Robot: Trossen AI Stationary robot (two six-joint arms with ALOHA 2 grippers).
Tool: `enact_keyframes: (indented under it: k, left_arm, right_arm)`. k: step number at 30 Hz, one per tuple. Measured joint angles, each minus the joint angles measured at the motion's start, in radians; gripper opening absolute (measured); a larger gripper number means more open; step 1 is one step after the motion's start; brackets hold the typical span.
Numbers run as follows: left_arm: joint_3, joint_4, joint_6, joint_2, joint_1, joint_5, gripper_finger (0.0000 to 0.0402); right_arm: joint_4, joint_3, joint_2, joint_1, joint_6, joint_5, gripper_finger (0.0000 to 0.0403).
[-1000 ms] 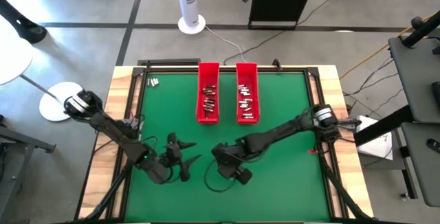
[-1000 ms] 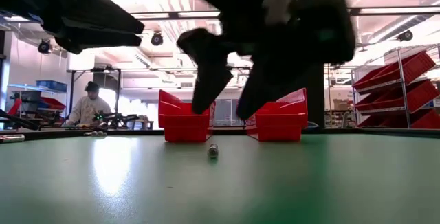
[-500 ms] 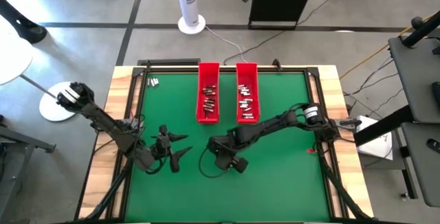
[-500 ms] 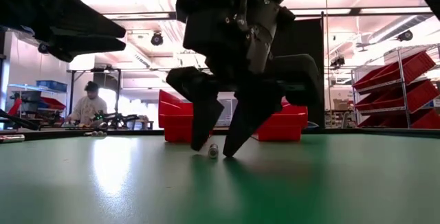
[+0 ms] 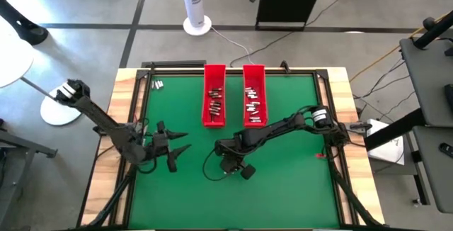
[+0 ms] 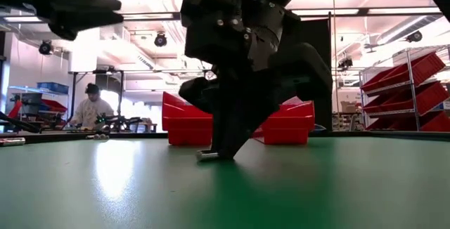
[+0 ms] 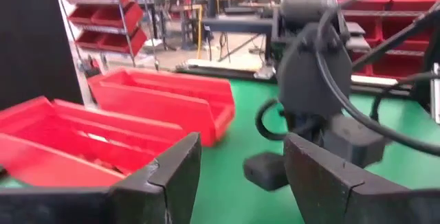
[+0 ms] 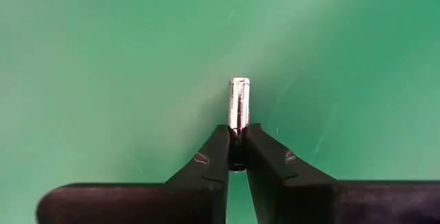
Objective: Sort batteries
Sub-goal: Put the silver battery into the right red bin
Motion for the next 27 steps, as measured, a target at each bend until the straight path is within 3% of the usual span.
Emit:
enact_keyframes:
  k: [8, 17, 27]
  left_arm:
    - [-0.039, 0.0, 0.15, -0.185, 0.001, -0.031, 0.0162]
    - [-0.051, 0.0, 0.221, -0.223, 0.001, -0.031, 0.0158]
    - [-0.045, 0.099, 0.357, -0.242, 0.001, -0.034, 0.0158]
  right_arm:
    - [0.0, 0.0, 0.001, 0.014, 0.236, 0.1, 0.0026]
    - [-0.035, 0.001, -0.003, 0.047, 0.402, 0.212, 0.0047]
    - [-0.195, 0.046, -0.005, 0.055, 0.456, 0.242, 0.0043]
